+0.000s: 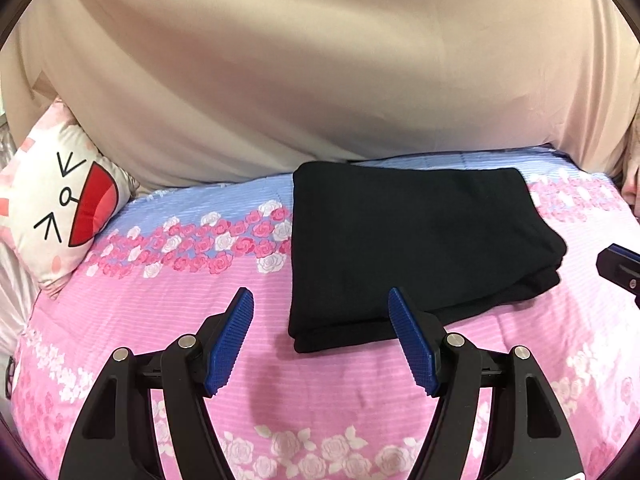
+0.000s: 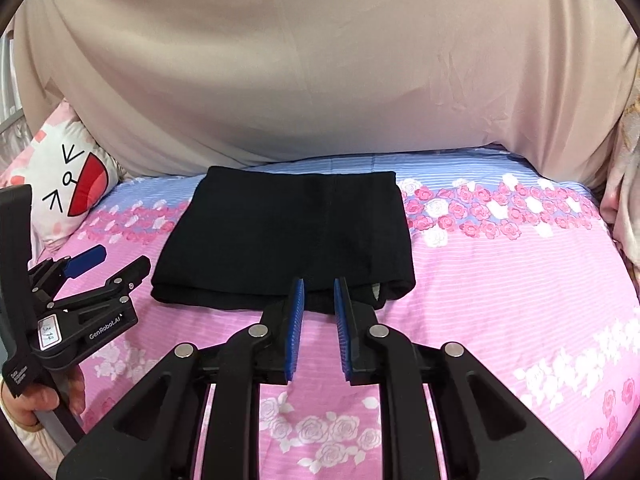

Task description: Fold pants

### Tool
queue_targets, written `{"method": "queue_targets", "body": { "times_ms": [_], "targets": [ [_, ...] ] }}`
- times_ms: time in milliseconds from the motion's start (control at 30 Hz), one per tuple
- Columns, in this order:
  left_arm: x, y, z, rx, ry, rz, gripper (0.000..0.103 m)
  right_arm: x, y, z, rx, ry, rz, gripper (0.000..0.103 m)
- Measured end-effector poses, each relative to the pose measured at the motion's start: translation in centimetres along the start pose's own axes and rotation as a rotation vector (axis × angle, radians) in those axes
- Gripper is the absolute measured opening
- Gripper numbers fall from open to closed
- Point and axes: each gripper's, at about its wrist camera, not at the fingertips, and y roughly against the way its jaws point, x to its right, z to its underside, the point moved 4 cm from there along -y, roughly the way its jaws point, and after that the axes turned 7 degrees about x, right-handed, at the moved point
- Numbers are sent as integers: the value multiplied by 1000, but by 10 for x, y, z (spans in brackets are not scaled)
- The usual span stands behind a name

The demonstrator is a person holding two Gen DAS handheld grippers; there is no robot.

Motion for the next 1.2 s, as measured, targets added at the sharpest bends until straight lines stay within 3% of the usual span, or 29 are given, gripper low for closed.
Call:
{"method": "queue_targets", "body": {
  "times_ms": [167,200,233,300,367,433,533,633,733,833,867,900,933,967,1000,1200],
  "targets": [
    [-2,13,-2,19,4,4,68,1,6,2,0,10,18,16],
    [-5,12,-1,15,7,6,68,7,2,2,-6,21,38,21],
    [-7,10,0,7,14,4,68,14,-2,3,-10,25,63,39],
    [-20,-1,5,-37,51,4,68,37,-14,8,-41,14,139,62],
    [-33,-17,15,-96,97,28,69,59,-24,10,-69,-35,149,62],
    [-38,-32,21,-136,136,59,71,69,-40,9,-109,-84,92,64],
    [-34,-58,27,-192,166,98,74,70,-65,8,-153,-63,96,69],
    [-23,-76,26,-200,143,90,82,67,-88,9,-177,-32,112,83],
    [-14,-93,26,-214,104,66,82,74,-112,15,-223,-61,108,84],
    [-15,-108,30,-238,147,94,81,79,-131,23,-263,-150,7,83],
    [-17,-112,30,-249,188,134,68,79,-134,24,-274,-175,-38,77],
    [-18,-114,30,-263,230,192,53,79,-133,24,-276,-215,-91,60],
    [-19,-114,29,-272,257,218,49,78,-130,23,-271,-209,-100,46],
    [-19,-110,26,-269,250,227,33,75,-122,19,-260,-192,-101,41],
    [-18,-106,24,-265,230,231,23,74,-115,17,-245,-186,-101,35],
    [-32,-75,22,-250,267,293,18,72,-74,21,-192,-196,-152,26]
  ]
}}
